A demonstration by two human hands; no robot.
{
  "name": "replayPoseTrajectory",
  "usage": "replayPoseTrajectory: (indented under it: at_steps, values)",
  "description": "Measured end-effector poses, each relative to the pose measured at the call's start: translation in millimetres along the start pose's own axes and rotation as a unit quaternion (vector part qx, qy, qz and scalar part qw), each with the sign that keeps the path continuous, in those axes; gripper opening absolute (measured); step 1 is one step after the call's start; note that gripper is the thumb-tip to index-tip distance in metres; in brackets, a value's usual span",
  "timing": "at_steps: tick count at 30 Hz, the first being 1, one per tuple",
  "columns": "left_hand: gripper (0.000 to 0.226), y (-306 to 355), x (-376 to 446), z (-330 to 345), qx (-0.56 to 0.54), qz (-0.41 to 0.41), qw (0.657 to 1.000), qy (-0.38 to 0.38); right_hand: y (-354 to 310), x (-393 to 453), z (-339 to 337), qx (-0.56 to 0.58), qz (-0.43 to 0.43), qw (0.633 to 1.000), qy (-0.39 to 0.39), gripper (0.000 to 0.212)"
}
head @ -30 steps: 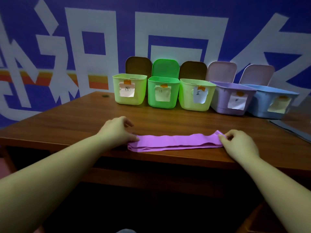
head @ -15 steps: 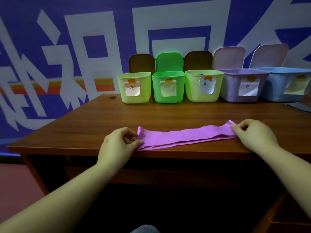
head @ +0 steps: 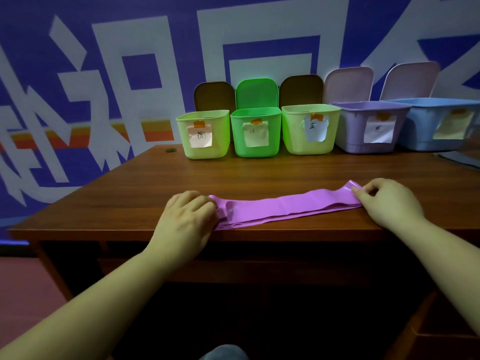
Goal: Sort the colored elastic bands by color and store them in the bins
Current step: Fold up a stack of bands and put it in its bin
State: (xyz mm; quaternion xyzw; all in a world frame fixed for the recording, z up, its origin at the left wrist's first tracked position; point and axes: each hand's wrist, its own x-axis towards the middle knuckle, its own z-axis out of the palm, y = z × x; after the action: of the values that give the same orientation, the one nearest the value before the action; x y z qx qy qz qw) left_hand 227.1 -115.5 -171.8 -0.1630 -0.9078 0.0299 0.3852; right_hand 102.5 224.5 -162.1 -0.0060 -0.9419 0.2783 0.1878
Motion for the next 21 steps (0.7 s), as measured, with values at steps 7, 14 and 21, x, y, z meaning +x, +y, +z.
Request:
replayPoseTrajectory:
  at_steps: [7,14,21]
  values:
    - [0.015,2.5,1.1,-18.0,-0.099,-0.084,0.982,-0.14,-1.1,-0.7,-1.5,0.004,0.006,1.0,-0.007,0.022]
    - [0.013,5.8,4.6,-39.2,-0.27,-0.202,0.926,-0.171,0.4,-2.4,-1.0,0.01,0.008,1.0,-0.007,0.022]
    - [0.009,-5.9,51.0,-41.1,-0.495,-0.49,0.714,-0.072,-1.6,-2.8,-2.5,0.005,0.01,1.0,-0.01,0.024]
